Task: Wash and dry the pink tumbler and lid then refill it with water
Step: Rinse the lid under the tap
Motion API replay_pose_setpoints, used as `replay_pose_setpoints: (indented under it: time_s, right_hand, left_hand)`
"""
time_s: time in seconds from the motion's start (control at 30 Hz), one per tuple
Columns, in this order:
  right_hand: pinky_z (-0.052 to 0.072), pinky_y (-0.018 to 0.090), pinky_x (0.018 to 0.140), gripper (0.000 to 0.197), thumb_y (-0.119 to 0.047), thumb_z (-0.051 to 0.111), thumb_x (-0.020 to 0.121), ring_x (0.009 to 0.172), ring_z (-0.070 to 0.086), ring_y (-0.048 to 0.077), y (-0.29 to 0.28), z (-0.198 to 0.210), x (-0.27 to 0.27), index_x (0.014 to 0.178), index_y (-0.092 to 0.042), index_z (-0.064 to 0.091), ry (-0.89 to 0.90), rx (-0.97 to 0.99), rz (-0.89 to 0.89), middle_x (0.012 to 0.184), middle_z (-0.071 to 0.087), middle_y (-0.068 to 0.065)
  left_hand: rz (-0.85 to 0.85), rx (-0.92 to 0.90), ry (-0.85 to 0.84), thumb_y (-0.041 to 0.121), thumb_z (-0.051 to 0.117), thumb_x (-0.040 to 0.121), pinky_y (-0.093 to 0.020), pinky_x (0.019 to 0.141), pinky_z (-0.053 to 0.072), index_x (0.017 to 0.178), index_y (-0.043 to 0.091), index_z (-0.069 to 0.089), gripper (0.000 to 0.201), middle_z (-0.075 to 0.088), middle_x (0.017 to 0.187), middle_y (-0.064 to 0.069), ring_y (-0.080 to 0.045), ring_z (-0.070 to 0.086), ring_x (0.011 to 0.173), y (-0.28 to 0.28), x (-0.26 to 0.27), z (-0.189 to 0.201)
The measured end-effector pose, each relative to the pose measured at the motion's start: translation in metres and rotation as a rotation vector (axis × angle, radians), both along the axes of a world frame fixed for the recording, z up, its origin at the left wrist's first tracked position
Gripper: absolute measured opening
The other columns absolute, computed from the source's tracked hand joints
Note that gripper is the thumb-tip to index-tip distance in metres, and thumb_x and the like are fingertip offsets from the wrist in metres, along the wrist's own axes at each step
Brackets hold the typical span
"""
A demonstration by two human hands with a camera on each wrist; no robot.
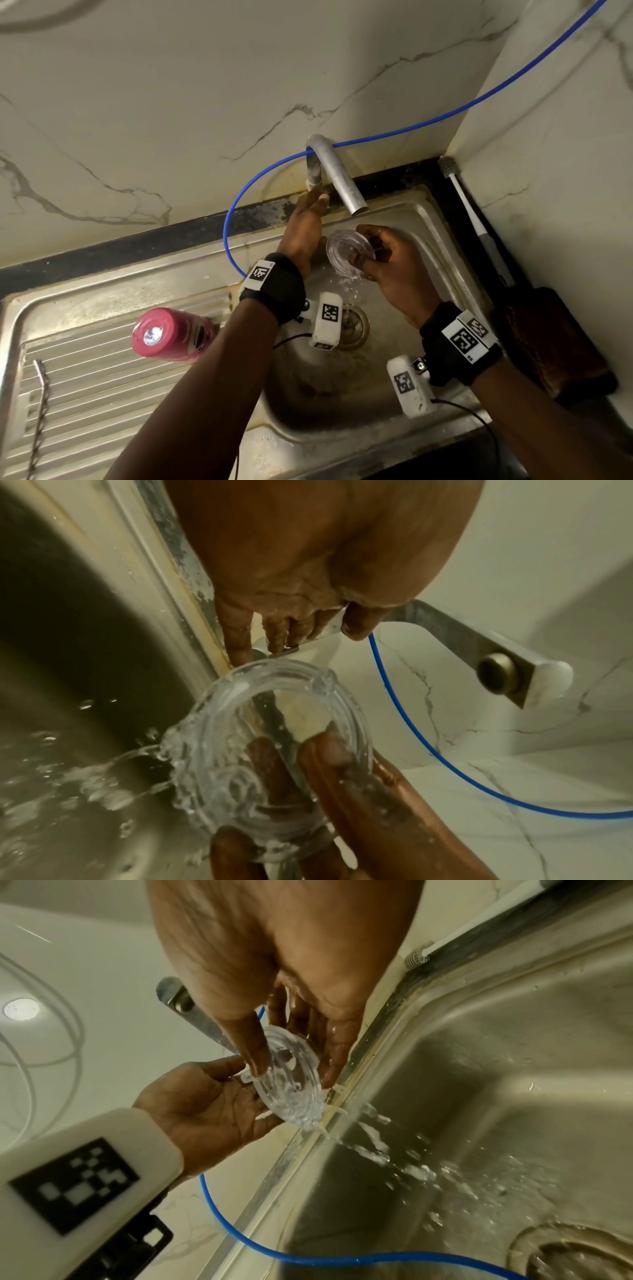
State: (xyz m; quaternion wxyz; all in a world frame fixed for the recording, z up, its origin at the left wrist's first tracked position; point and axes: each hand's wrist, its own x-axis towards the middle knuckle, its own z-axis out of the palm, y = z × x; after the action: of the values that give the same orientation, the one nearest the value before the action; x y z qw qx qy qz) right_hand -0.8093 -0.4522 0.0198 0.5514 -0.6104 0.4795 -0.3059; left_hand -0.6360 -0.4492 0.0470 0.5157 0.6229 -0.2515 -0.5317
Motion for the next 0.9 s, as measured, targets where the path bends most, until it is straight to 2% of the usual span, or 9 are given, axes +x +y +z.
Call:
replay_pose_setpoints:
  time_s: [0.1,0.17,0.23,0.33,0.57,0.63,0.73,0.83,0.9]
  right_hand:
    - [0.064,0.049,0.083,0.049,-0.031,0.082,0.087,0.11,0.07,0.013,0.007,0.001,-0.005,0.132,-0.026,0.064,-0.043,0.027,-0.01,0.12,0.071,-0.007]
    - [0.062,0.051,0.086,0.05,-0.033,0.08,0.088,0.113,0.069,0.015,0.013,0.0,-0.012,0.134,-0.024,0.063,-0.07,0.012,0.018,0.123,0.071,-0.004]
    - [0.058,0.048,0.097,0.049,-0.027,0.078,0.09,0.119,0.067,0.014,0.022,-0.001,-0.019,0.136,-0.022,0.061,-0.063,-0.027,0.053,0.128,0.07,-0.005]
    - [0.054,0.04,0.104,0.046,-0.006,0.074,0.092,0.122,0.064,0.011,0.036,-0.004,-0.027,0.135,-0.015,0.059,-0.056,-0.061,0.102,0.13,0.068,-0.006]
    - [0.055,0.048,0.103,0.045,0.003,0.072,0.09,0.12,0.065,0.021,0.07,-0.01,-0.038,0.131,-0.011,0.059,-0.103,-0.01,0.129,0.125,0.068,-0.001]
    - [0.056,0.051,0.1,0.045,-0.005,0.073,0.092,0.119,0.066,0.021,0.08,-0.013,-0.038,0.134,-0.013,0.06,-0.087,0.008,0.114,0.127,0.068,-0.002]
    - [0.059,0.056,0.093,0.044,-0.031,0.076,0.092,0.116,0.068,0.021,0.092,-0.017,-0.038,0.133,-0.024,0.064,-0.027,0.037,0.067,0.129,0.068,-0.003]
    - [0.06,0.052,0.089,0.048,-0.05,0.074,0.085,0.113,0.067,0.015,0.102,-0.019,-0.035,0.128,-0.028,0.069,0.059,-0.001,0.015,0.129,0.062,-0.007]
    - [0.062,0.046,0.088,0.049,-0.051,0.074,0.085,0.107,0.067,0.009,0.106,-0.021,-0.034,0.127,-0.027,0.07,0.114,-0.023,-0.019,0.125,0.06,-0.007]
  left_hand:
    - [0.003,0.015,0.011,0.039,0.047,0.114,-0.052,0.12,0.044,0.161,0.036,0.04,0.048,0.052,0.16,-0.004,-0.025,0.05,0.146,0.018,-0.006,-0.001]
    - [-0.028,0.062,-0.001,0.041,0.05,0.113,-0.051,0.11,0.052,0.141,0.035,0.061,0.031,0.072,0.135,-0.001,-0.025,0.065,0.13,0.04,-0.012,-0.004]
    - [-0.086,0.09,-0.039,0.043,0.051,0.112,-0.048,0.101,0.054,0.126,0.031,0.07,0.027,0.078,0.119,0.004,-0.022,0.069,0.12,0.067,-0.017,-0.008]
    - [-0.08,0.063,-0.054,0.037,0.051,0.112,-0.043,0.098,0.055,0.125,0.029,0.073,0.027,0.079,0.118,0.007,-0.015,0.071,0.116,0.1,-0.016,-0.012]
    - [-0.07,0.032,-0.08,0.024,0.059,0.109,-0.037,0.091,0.053,0.129,0.034,0.073,0.027,0.077,0.123,0.008,-0.014,0.07,0.119,0.164,-0.018,-0.022]
    - [-0.044,0.019,-0.087,0.013,0.057,0.109,-0.032,0.085,0.05,0.132,0.03,0.073,0.033,0.078,0.121,0.009,-0.009,0.07,0.109,0.176,-0.021,-0.023]
    - [-0.002,-0.013,-0.042,0.007,0.062,0.105,-0.034,0.081,0.048,0.129,0.026,0.075,0.033,0.079,0.113,0.002,-0.016,0.069,0.102,0.191,-0.027,-0.026]
    - [0.024,-0.007,-0.038,0.011,0.067,0.102,-0.038,0.082,0.053,0.126,0.023,0.076,0.028,0.08,0.107,-0.009,-0.024,0.076,0.097,0.2,-0.031,-0.028]
    - [0.042,-0.01,-0.027,0.01,0.067,0.102,-0.041,0.083,0.054,0.123,0.02,0.077,0.026,0.08,0.104,-0.015,-0.026,0.077,0.091,0.204,-0.032,-0.029]
